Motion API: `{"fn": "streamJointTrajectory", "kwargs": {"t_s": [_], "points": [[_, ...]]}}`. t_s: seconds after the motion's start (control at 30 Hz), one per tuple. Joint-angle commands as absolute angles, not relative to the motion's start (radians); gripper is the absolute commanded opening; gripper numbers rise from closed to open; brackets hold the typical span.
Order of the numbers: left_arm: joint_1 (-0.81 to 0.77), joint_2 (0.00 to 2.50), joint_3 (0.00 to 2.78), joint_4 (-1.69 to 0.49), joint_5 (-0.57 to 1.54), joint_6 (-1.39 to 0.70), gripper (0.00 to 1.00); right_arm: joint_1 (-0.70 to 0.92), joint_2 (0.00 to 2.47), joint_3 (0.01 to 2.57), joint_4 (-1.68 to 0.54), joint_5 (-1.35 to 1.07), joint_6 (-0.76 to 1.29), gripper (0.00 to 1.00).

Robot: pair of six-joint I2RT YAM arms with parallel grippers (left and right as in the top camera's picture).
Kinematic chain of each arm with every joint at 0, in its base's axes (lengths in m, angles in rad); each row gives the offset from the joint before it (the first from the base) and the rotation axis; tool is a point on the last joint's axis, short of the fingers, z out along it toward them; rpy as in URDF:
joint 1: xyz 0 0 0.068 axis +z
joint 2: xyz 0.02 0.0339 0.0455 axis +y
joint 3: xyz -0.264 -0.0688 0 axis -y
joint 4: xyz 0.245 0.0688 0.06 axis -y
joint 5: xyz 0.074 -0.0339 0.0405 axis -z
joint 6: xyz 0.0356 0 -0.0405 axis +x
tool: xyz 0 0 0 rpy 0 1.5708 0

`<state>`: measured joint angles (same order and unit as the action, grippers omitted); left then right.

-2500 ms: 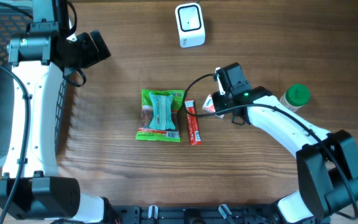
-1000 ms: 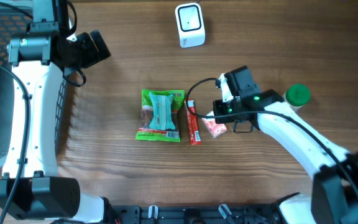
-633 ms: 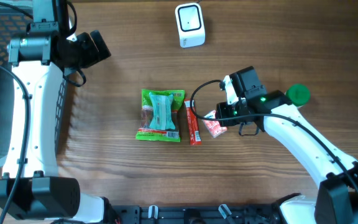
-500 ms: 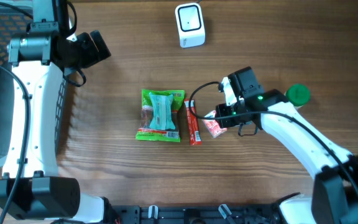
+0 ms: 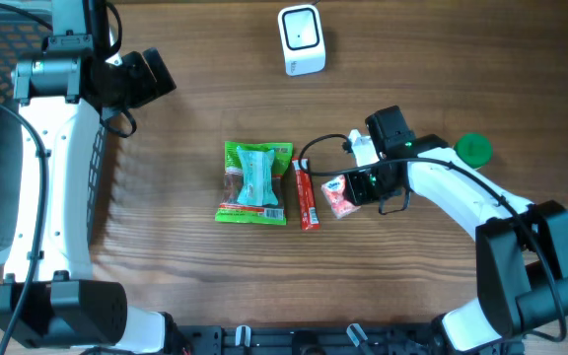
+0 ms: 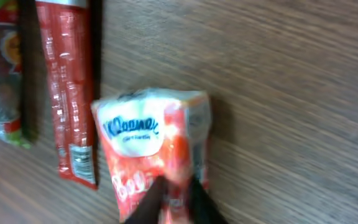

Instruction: Scan the item barcode

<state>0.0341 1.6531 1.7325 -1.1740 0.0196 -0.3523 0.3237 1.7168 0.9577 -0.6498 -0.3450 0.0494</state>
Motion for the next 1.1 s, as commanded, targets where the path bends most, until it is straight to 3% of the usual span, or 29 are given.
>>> {"fn": "streamJointTrajectory", "kwargs": {"t_s": [0.0,0.17,0.47,0.8,1.07], "points": [[0.037,1.653,1.730,-1.172,0.013,-0.336,1.00,0.322,1.717,0.956,-0.649,-0.393,0.018,0.04],[0.037,1.653,1.730,-1.172,0.014,-0.337,1.00,0.323,1.629,1.001,-0.704,-0.283,0.064,0.04],[0.037,1.653,1.730,-1.172,0.014,-0.337,1.00,0.444,1.457,1.010,-0.759,0.237,0.317,0.04],[0.037,1.653,1.730,-1.172,0.014,-0.336,1.00,0.681,1.608,1.007,-0.860,0.743,0.610,0.04],[0.037,1.653,1.730,-1.172,0.014,-0.337,1.00,0.691,1.786,1.007,-0.872,0.785,0.661,0.04]]}}
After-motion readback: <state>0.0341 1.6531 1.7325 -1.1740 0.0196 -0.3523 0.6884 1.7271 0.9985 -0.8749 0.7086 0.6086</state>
